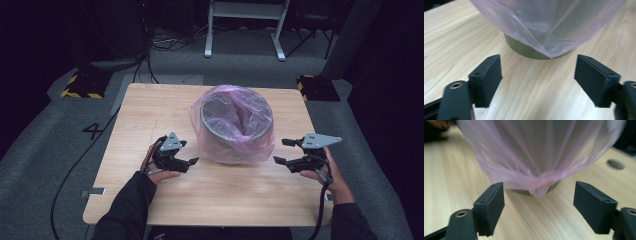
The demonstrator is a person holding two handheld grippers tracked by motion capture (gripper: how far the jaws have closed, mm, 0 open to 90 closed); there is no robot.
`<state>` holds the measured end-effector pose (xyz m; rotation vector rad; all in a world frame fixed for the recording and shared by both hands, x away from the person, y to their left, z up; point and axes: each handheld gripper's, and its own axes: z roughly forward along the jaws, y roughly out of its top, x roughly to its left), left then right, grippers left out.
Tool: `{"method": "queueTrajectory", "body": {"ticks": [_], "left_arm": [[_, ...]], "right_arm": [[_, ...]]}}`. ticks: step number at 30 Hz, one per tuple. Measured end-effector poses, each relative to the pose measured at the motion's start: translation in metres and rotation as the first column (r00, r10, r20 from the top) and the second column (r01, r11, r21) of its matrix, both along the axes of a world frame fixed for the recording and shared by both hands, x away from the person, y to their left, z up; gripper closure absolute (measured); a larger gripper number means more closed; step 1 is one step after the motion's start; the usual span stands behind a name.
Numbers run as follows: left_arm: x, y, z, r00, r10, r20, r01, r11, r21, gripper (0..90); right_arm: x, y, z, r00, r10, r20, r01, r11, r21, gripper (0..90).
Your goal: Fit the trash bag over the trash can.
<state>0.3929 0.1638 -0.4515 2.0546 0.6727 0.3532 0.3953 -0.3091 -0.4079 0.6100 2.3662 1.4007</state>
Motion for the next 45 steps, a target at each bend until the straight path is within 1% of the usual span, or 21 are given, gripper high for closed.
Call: {"method": "queueTrajectory", "body": {"ticks": [4,5,7,8,9,11,13,14,17,18,19,21,24,25,28,30,31,34,36,43,45], "left_arm": [[-0.015,0.007,-0.007,0.9996,0.021,-0.017,-0.020,0.9981,0.058,15.5],[-0.015,0.007,-0.007,0.9996,0.021,-0.017,-0.020,0.9981,0.058,15.5],[-0.022,0.005,-0.016,0.9997,0.005,-0.026,-0.002,0.9938,0.112,15.6],[-0.027,0.003,-0.023,0.9997,-0.006,-0.024,0.009,0.9898,0.142,15.9],[-0.027,0.003,-0.023,0.9997,-0.006,-0.024,0.009,0.9898,0.142,17.5],[-0.028,0.002,-0.033,0.9991,0.007,-0.043,-0.001,0.9904,0.138,20.6],[-0.026,0.001,-0.038,0.9982,0.010,-0.059,-0.002,0.9893,0.146,20.7],[-0.025,0.000,-0.040,0.9978,0.014,-0.065,-0.004,0.9891,0.147,20.4],[-0.025,-0.002,-0.044,0.9966,-0.001,-0.083,0.011,0.9912,0.132,20.1],[-0.026,-0.003,-0.045,0.9968,-0.008,-0.080,0.019,0.9905,0.136,20.1],[-0.027,-0.003,-0.046,0.9965,-0.013,-0.083,0.025,0.9894,0.143,20.1],[-0.028,-0.003,-0.048,0.9963,-0.013,-0.085,0.026,0.9879,0.153,20.8],[-0.029,-0.003,-0.051,0.9951,-0.026,-0.095,0.042,0.9853,0.165,21.7],[-0.030,-0.003,-0.051,0.9952,-0.027,-0.094,0.042,0.9847,0.169,21.7],[-0.032,-0.002,-0.051,0.9948,-0.034,-0.095,0.050,0.9847,0.167,21.3],[-0.031,-0.002,-0.052,0.9943,-0.030,-0.103,0.046,0.9854,0.164,20.3],[-0.031,-0.002,-0.052,0.9943,-0.030,-0.103,0.046,0.9854,0.164,20.0],[-0.031,-0.002,-0.052,0.9943,-0.030,-0.102,0.047,0.9854,0.164,20.1],[-0.031,-0.002,-0.052,0.9939,-0.028,-0.107,0.045,0.9854,0.164,19.8],[-0.031,-0.002,-0.052,0.9932,-0.031,-0.112,0.049,0.9856,0.162,19.5],[-0.031,-0.002,-0.052,0.9929,-0.032,-0.114,0.050,0.9857,0.161,19.3]], "right_arm": [[-0.016,-0.008,0.043,0.9961,-0.019,0.086,0.012,0.996,0.086,22.3],[-0.016,-0.008,0.043,0.9961,-0.019,0.086,0.012,0.996,0.086,22.3],[-0.016,-0.001,0.063,0.9922,-0.034,0.120,0.023,0.996,0.090,25.8],[-0.011,0.009,0.082,0.9856,-0.044,0.163,0.033,0.997,0.071,35.0],[-0.011,0.009,0.082,0.9856,-0.044,0.163,0.033,0.997,0.071,35.0],[0.000,0.023,0.099,0.9816,-0.043,0.186,0.031,0.997,0.067,41.3],[0.016,0.038,0.112,0.9833,-0.023,0.181,0.013,0.998,0.055,43.0],[0.035,0.054,0.120,0.9855,-0.047,0.163,0.038,0.998,0.059,43.4],[0.051,0.070,0.123,0.9858,-0.049,0.161,0.047,0.999,0.020,45.1],[0.057,0.077,0.122,0.9875,-0.040,0.152,0.038,0.999,0.013,50.2],[0.063,0.084,0.121,0.9909,-0.017,0.134,0.018,1.000,-0.002,55.7],[0.073,0.104,0.116,0.9881,0.034,0.150,-0.023,0.997,-0.074,66.8],[0.079,0.114,0.112,0.9903,0.080,0.113,-0.070,0.994,-0.088,68.4],[0.082,0.117,0.109,0.9895,0.112,0.091,-0.105,0.991,-0.077,67.4],[0.087,0.122,0.102,0.9897,0.138,0.039,-0.135,0.989,-0.068,57.3],[0.090,0.129,0.095,0.9906,0.137,-0.009,-0.137,0.981,-0.141,43.4],[0.090,0.129,0.095,0.9906,0.137,-0.009,-0.137,0.981,-0.141,43.4],[0.090,0.137,0.090,0.9899,0.139,-0.028,-0.142,0.958,-0.248,37.3],[0.093,0.142,0.083,0.9902,0.120,-0.070,-0.136,0.940,-0.311,32.8],[0.096,0.149,0.078,0.9917,0.068,-0.109,-0.105,0.920,-0.377,26.8],[0.098,0.152,0.075,0.9904,0.054,-0.127,-0.102,0.906,-0.411,24.5]]}}
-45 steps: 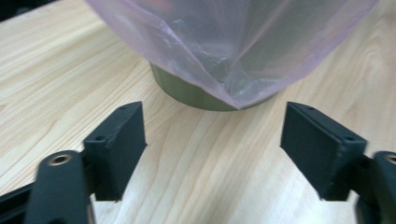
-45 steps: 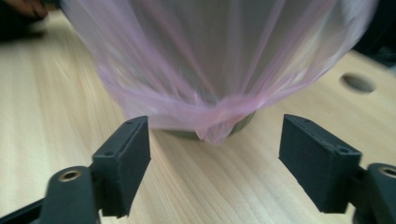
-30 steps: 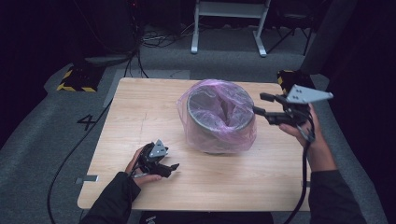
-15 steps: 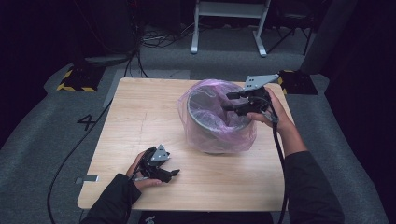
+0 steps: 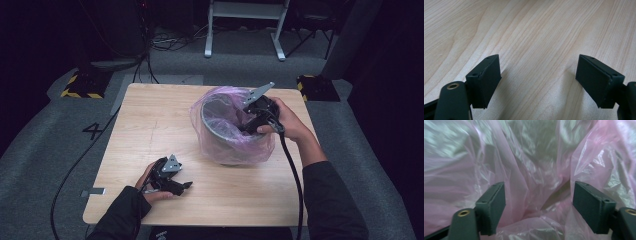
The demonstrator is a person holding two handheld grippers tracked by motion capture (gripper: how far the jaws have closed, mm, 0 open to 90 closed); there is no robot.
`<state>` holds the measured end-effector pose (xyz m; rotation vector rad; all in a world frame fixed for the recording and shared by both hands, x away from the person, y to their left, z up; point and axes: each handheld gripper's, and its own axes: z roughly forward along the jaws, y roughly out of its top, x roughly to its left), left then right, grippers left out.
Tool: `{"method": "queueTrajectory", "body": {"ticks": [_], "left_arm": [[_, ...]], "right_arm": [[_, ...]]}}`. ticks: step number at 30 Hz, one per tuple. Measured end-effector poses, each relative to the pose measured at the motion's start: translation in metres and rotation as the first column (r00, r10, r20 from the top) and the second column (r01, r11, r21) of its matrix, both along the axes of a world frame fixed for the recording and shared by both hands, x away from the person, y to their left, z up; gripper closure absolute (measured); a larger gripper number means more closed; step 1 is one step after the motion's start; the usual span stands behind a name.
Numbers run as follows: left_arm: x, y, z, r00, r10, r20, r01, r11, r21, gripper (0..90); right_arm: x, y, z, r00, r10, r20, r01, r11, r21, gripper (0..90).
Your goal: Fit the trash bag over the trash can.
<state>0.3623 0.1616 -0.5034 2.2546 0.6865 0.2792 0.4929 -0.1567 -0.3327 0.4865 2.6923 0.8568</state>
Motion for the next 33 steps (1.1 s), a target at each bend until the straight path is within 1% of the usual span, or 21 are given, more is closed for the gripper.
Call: {"method": "queueTrajectory", "body": {"ticks": [1,2,3,4,5,6,8,10,12,13,15,16,19,22,23,24,25,29,31,32,33], "left_arm": [[0.000,0.000,0.000,1.0000,0.000,-0.001,0.000,1.0000,0.000,19.3],[0.000,0.000,0.000,1.0000,0.000,-0.001,0.000,1.0000,0.000,19.3],[0.000,0.000,0.000,1.0000,-0.001,-0.003,0.001,1.0000,0.001,19.1],[0.000,0.000,0.000,1.0000,-0.001,-0.003,0.001,1.0000,0.001,19.0],[0.000,0.000,0.000,1.0000,-0.002,-0.004,0.002,1.0000,0.000,18.7],[0.000,0.000,0.000,1.0000,-0.003,-0.005,0.003,1.0000,0.000,18.7],[0.000,0.000,0.000,1.0000,-0.002,-0.004,0.002,1.0000,0.001,18.6],[0.000,0.000,0.000,1.0000,-0.002,-0.004,0.002,1.0000,0.001,18.6],[0.000,0.000,0.000,1.0000,-0.002,-0.003,0.002,1.0000,0.002,18.5],[0.000,0.000,0.000,1.0000,-0.001,-0.003,0.001,1.0000,0.003,18.3],[0.000,0.000,0.000,1.0000,-0.001,-0.002,0.001,1.0000,0.002,18.2],[0.000,0.000,0.000,1.0000,0.001,-0.002,-0.001,1.0000,0.004,18.0],[0.000,0.000,0.000,1.0000,0.004,-0.002,-0.004,1.0000,0.005,17.9],[0.000,0.000,0.000,1.0000,0.004,-0.002,-0.004,1.0000,0.005,17.9],[0.000,0.000,0.000,1.0000,0.004,-0.002,-0.004,1.0000,0.004,17.8],[0.000,0.000,0.000,1.0000,0.004,-0.002,-0.004,1.0000,0.004,17.9],[0.000,0.000,0.000,1.0000,0.004,-0.002,-0.004,1.0000,0.004,17.8],[0.000,0.000,0.000,1.0000,0.007,-0.001,-0.007,1.0000,0.004,17.8],[0.000,0.000,0.000,1.0000,0.008,0.001,-0.008,1.0000,0.004,17.7],[0.000,0.000,0.000,1.0000,0.008,0.001,-0.008,1.0000,0.004,17.8],[-0.001,0.000,0.000,1.0000,0.010,0.000,-0.010,0.9999,0.003,17.8]], "right_arm": [[0.000,0.002,-0.002,1.0000,-0.004,0.002,0.005,1.000,-0.025,24.5],[0.000,0.002,-0.002,1.0000,-0.009,0.001,0.009,1.000,-0.023,24.6],[-0.001,0.000,0.001,0.9993,-0.028,0.024,0.028,1.000,0.006,24.2],[-0.001,0.000,0.001,0.9993,-0.028,0.024,0.028,1.000,0.006,24.2],[-0.004,-0.004,0.005,0.9989,-0.039,0.028,0.037,0.998,0.055,23.6],[-0.004,-0.004,0.005,0.9989,-0.039,0.028,0.037,0.998,0.055,23.6],[-0.011,-0.012,0.010,0.9962,-0.052,0.070,0.043,0.992,0.116,23.0],[-0.013,-0.015,0.012,0.9954,-0.061,0.073,0.050,0.990,0.134,23.0],[-0.016,-0.022,0.016,0.9931,-0.081,0.085,0.064,0.981,0.182,23.0],[-0.021,-0.028,0.019,0.9924,-0.087,0.087,0.066,0.973,0.221,22.2],[-0.024,-0.031,0.020,0.9903,-0.098,0.098,0.073,0.969,0.236,21.8],[-0.031,-0.039,0.022,0.9891,-0.108,0.100,0.077,0.959,0.273,21.5],[-0.040,-0.048,0.024,0.9856,-0.119,0.121,0.078,0.952,0.295,20.6],[-0.055,-0.065,0.027,0.9825,-0.132,0.132,0.078,0.934,0.348,20.6],[-0.066,-0.076,0.027,0.9770,-0.141,0.160,0.076,0.932,0.356,20.1],[-0.066,-0.076,0.027,0.9770,-0.141,0.160,0.076,0.932,0.356,20.1],[-0.078,-0.088,0.026,0.9729,-0.152,0.174,0.077,0.923,0.378,20.2],[-0.094,-0.103,0.018,0.9665,-0.164,0.197,0.081,0.925,0.373,20.2],[-0.111,-0.114,0.003,0.9624,-0.168,0.214,0.086,0.934,0.346,20.0],[-0.111,-0.114,0.003,0.9624,-0.168,0.214,0.086,0.934,0.346,20.0],[-0.116,-0.116,-0.003,0.9609,-0.168,0.220,0.089,0.941,0.326,19.2]]}}
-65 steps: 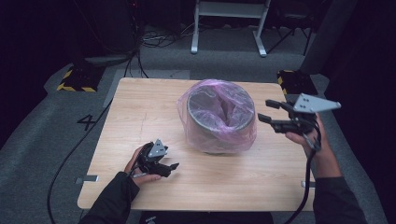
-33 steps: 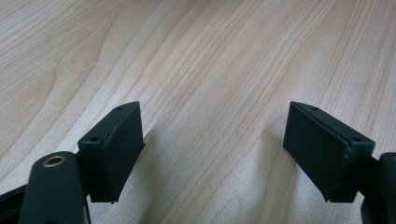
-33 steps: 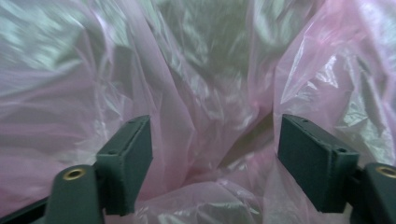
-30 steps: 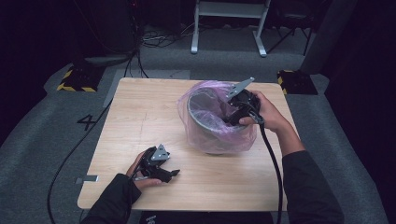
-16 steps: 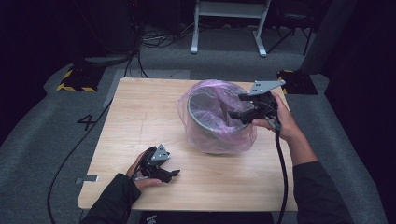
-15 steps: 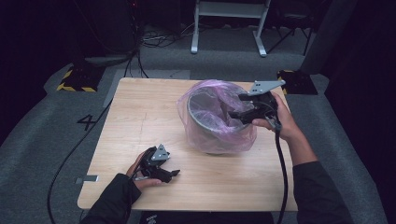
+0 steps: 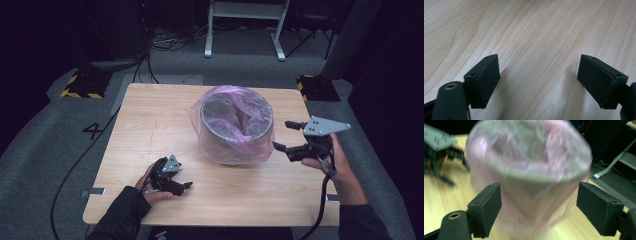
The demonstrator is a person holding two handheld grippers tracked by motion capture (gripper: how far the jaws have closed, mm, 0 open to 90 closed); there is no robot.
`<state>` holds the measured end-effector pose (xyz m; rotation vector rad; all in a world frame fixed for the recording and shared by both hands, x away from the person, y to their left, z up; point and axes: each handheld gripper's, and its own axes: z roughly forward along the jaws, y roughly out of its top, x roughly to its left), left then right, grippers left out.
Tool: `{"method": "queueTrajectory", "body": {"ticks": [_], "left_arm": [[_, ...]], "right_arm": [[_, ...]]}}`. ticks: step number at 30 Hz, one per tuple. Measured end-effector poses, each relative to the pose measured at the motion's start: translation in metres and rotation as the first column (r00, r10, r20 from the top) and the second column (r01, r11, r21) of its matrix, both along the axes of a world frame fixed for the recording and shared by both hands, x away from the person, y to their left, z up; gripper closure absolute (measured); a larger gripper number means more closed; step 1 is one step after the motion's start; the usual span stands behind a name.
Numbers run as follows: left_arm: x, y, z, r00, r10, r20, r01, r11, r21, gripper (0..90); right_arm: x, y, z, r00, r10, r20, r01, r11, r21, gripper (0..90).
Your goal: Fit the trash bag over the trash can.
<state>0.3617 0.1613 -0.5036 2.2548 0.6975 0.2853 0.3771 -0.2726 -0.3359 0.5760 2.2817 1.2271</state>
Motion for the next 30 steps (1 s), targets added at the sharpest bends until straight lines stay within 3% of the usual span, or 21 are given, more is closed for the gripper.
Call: {"method": "queueTrajectory", "body": {"ticks": [2,3,7,8,10,13,14,16,17,18,21,22,23,26,30], "left_arm": [[0.000,0.000,0.000,1.0000,0.001,0.001,-0.001,1.0000,-0.001,17.8],[0.000,0.000,0.000,1.0000,0.001,0.001,-0.001,1.0000,-0.001,17.8],[0.000,0.000,0.000,1.0000,0.000,0.002,0.000,1.0000,0.001,17.8],[0.000,0.000,0.000,1.0000,0.001,0.001,-0.001,1.0000,0.000,17.8],[0.000,0.000,0.000,1.0000,0.002,0.001,-0.002,1.0000,-0.001,17.8],[0.000,0.000,0.000,1.0000,0.001,0.001,-0.001,1.0000,0.000,17.7],[0.000,0.000,0.000,1.0000,0.002,0.001,-0.002,1.0000,-0.001,17.7],[0.000,0.000,0.000,1.0000,0.002,0.001,-0.002,1.0000,0.000,17.8],[0.000,0.000,0.000,1.0000,0.002,0.001,-0.002,1.0000,0.000,17.8],[0.000,0.000,0.000,1.0000,0.001,0.001,-0.001,1.0000,0.000,17.8],[0.000,0.000,0.000,1.0000,0.002,0.000,-0.002,1.0000,-0.001,17.7],[0.000,0.000,0.000,1.0000,0.002,0.001,-0.002,1.0000,-0.001,17.7],[0.000,0.000,0.000,1.0000,0.001,0.000,-0.001,1.0000,-0.001,17.6],[0.000,0.000,0.000,1.0000,-0.002,0.000,0.002,1.0000,0.000,17.5],[0.000,0.000,0.000,1.0000,-0.002,-0.001,0.002,1.0000,-0.001,17.3]], "right_arm": [[-0.008,-0.005,-0.014,1.0000,0.000,-0.002,0.000,1.000,-0.010,19.0],[-0.014,-0.008,-0.028,0.9998,-0.015,-0.010,0.015,0.999,-0.034,18.9],[-0.018,-0.012,-0.049,0.9986,-0.028,-0.045,0.026,0.999,-0.041,19.0],[-0.019,-0.014,-0.063,0.9973,-0.043,-0.060,0.039,0.997,-0.068,18.9],[-0.020,-0.015,-0.069,0.9961,-0.043,-0.077,0.037,0.996,-0.077,18.9],[-0.020,-0.022,-0.097,0.9878,-0.066,-0.141,0.053,0.994,-0.093,18.9],[-0.020,-0.022,-0.097,0.9878,-0.066,-0.141,0.053,0.994,-0.093,18.9],[-0.020,-0.027,-0.118,0.9808,-0.084,-0.176,0.066,0.992,-0.108,18.8],[-0.020,-0.027,-0.118,0.9808,-0.084,-0.176,0.066,0.992,-0.108,18.8],[-0.020,-0.030,-0.131,0.9735,-0.092,-0.209,0.070,0.992,-0.109,18.6],[-0.020,-0.032,-0.143,0.9671,-0.104,-0.232,0.078,0.990,-0.120,18.3],[-0.020,-0.035,-0.152,0.9587,-0.106,-0.264,0.078,0.990,-0.114,18.4],[-0.020,-0.036,-0.156,0.9562,-0.108,-0.272,0.079,0.990,-0.116,18.3],[-0.021,-0.037,-0.163,0.9530,-0.105,-0.284,0.075,0.991,-0.114,17.0],[-0.021,-0.042,-0.166,0.9484,-0.106,-0.299,0.087,0.993,-0.076,16.3]]}}
